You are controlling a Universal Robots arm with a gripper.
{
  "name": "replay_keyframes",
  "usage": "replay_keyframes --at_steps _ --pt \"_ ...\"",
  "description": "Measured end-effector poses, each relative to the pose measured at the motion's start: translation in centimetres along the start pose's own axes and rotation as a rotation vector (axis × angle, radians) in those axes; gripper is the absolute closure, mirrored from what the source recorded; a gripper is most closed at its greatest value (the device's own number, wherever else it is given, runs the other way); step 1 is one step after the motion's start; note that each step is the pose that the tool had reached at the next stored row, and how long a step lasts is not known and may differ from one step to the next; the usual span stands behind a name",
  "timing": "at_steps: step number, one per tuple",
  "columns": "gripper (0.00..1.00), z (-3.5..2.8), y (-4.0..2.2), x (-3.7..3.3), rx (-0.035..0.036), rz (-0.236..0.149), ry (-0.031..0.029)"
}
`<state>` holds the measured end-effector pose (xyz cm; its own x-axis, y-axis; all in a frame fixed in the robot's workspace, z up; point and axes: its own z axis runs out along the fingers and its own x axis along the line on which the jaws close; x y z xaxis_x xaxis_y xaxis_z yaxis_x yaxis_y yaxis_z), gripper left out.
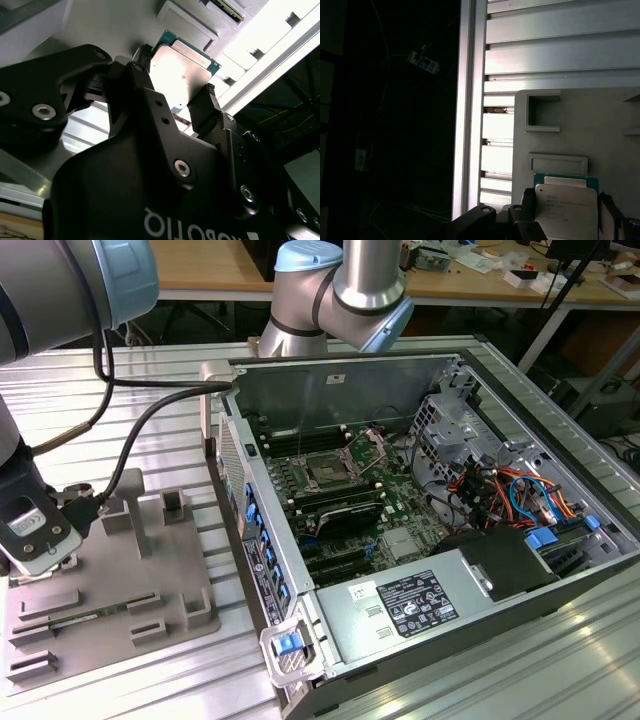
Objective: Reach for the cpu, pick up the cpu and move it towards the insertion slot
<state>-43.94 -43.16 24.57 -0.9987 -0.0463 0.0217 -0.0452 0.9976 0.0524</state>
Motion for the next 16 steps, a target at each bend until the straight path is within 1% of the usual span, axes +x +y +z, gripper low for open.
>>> replay_keyframes --at_steps 16 --pt "0.45 -0.86 0.05 0.02 0.0 0.0 0.0001"
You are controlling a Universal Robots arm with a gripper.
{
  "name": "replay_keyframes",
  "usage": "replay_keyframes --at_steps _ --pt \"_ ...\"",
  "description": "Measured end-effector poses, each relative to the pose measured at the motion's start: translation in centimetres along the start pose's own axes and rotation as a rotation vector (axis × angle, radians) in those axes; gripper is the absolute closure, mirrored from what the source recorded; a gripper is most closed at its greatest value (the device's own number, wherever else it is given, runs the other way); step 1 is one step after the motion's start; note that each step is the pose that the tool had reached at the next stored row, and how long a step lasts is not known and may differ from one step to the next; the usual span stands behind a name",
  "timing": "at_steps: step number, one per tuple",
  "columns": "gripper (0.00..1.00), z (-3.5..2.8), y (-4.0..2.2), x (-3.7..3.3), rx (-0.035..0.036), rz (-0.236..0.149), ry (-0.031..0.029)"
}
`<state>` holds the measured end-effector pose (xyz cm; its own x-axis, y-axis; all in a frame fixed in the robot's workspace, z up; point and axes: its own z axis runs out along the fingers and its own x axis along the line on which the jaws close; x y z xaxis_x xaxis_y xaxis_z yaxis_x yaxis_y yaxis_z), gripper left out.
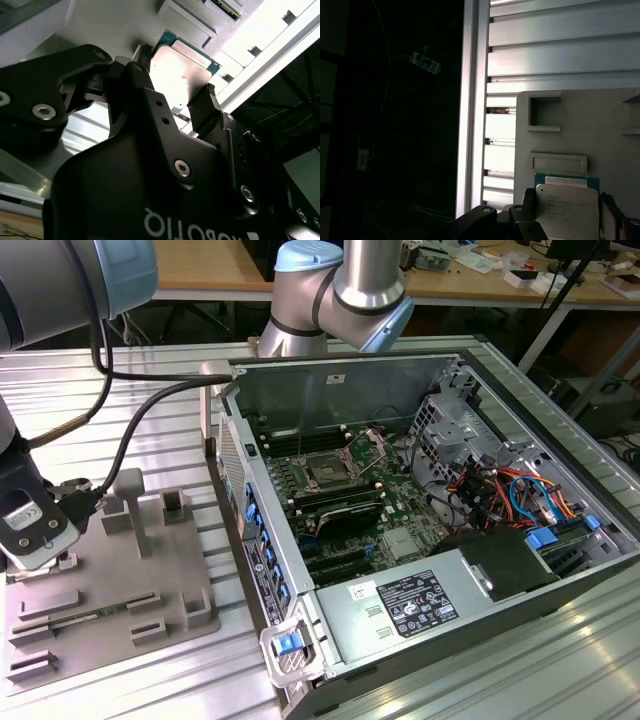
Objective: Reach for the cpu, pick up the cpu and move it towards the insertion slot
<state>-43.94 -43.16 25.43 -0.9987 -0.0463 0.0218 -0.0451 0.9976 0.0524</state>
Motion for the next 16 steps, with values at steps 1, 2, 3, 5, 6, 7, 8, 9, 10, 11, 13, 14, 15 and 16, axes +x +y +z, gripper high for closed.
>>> replay_keyframes --at_steps 1,2,3,5,6,7,8,9,10,11,13,14,15,16 --pt "0.45 -0.07 0.01 0.0 0.0 0.0 -0.0001" --pt "0.45 -0.16 0.01 0.0 0.0 0.0 0.0" --pt "0.45 -0.22 0.01 0.0 0.0 0.0 0.0" --pt "0.45 -0.38 0.02 0.0 0.0 0.0 0.0" --pt "0.45 -0.43 0.02 0.01 -0.0001 0.0 -0.0001" --pt "0.45 -0.48 0.02 0.01 -0.0001 0.0 -0.0001" --pt "0.45 -0.54 0.02 0.0 -0.0001 0.0 -0.0001" --pt "0.45 -0.59 0.03 0.01 -0.0001 0.0 -0.0001" --pt "0.45 -0.64 0.03 0.01 0.0 0.0 -0.0001" --pt "0.45 -0.7 0.03 0.01 0.0 0.0 -0.0001" --pt "0.45 -0.79 0.04 0.01 -0.0001 0.0 -0.0001" --pt "0.45 -0.85 0.04 0.01 -0.0001 0.0 -0.0002" --pt "0.45 -0.9 0.04 0.01 -0.0001 0.0 -0.0002" --pt "0.45 -0.99 0.05 0.01 -0.0001 0.0 -0.0001"
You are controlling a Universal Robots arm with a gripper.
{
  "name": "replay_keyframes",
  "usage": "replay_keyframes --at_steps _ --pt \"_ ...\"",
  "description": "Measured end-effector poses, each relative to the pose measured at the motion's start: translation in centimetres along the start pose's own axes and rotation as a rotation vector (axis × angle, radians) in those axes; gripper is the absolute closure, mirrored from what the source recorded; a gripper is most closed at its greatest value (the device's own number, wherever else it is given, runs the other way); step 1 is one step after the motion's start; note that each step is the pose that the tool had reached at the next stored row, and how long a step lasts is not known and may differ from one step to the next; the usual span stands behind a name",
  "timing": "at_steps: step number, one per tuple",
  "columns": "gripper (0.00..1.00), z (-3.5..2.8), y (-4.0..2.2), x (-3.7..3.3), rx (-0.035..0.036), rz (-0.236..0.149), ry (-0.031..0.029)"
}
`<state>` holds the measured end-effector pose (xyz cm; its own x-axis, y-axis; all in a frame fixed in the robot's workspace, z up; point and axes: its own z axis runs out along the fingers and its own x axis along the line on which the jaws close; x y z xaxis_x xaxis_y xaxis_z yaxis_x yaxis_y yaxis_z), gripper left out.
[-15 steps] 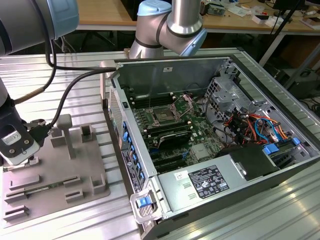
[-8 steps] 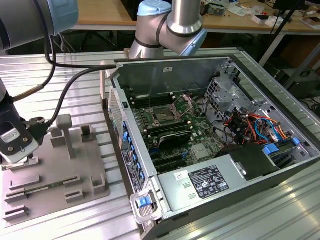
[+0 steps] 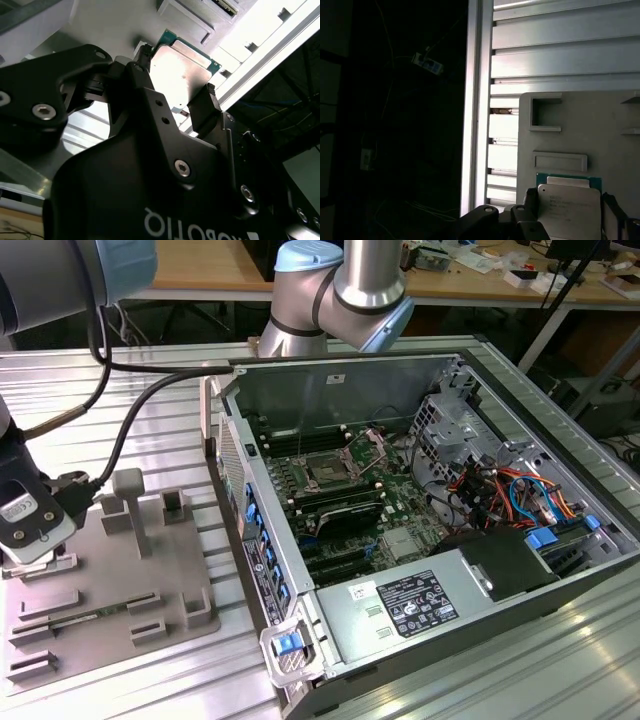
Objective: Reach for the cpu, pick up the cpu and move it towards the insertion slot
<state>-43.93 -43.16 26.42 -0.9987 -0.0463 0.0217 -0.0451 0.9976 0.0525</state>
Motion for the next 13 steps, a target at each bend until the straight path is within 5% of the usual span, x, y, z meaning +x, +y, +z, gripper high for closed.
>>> replay_keyframes --at_steps 13 --pt "0.45 -0.95 0.05 0.02 0.0 0.0 -0.0001"
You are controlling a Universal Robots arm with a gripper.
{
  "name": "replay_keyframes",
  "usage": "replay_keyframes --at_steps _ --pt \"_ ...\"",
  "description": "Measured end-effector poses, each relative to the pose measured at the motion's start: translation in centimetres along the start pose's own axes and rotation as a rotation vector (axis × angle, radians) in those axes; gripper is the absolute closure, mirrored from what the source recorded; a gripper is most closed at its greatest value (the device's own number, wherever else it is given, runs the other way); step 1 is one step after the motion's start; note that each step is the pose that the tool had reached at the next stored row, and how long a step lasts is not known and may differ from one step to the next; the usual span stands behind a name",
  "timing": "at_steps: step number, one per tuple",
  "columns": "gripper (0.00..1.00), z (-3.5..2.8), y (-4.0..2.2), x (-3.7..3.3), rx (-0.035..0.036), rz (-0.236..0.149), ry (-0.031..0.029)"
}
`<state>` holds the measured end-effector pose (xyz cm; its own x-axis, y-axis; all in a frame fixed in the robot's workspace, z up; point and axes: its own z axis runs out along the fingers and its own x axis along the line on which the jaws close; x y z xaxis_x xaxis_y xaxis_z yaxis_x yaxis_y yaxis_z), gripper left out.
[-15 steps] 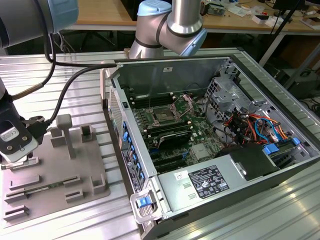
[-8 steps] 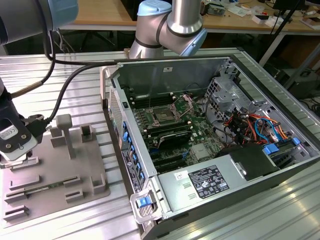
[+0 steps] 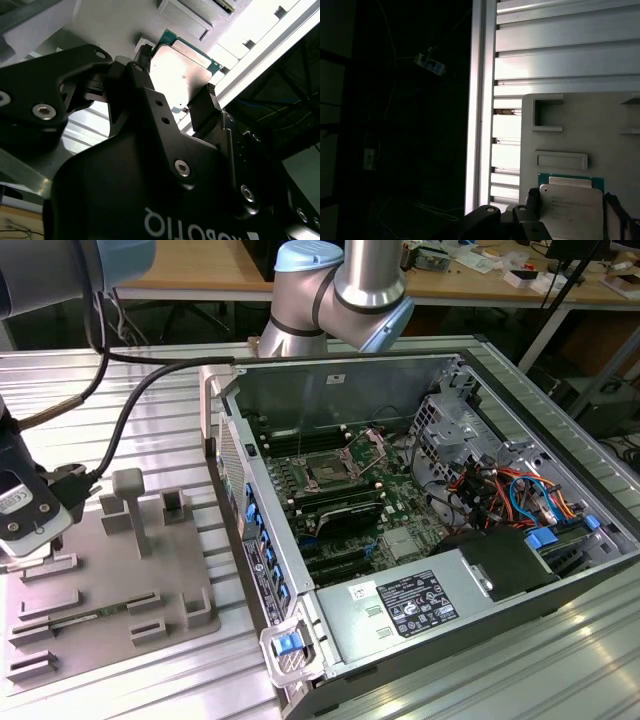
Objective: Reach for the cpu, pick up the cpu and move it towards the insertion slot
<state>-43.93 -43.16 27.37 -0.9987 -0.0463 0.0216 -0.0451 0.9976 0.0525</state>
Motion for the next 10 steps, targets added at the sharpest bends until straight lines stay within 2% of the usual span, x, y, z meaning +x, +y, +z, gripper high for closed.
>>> replay_keyframes --at_steps 10 --pt "0.45 -0.71 0.04 0.02 0.0 0.0 0.0"
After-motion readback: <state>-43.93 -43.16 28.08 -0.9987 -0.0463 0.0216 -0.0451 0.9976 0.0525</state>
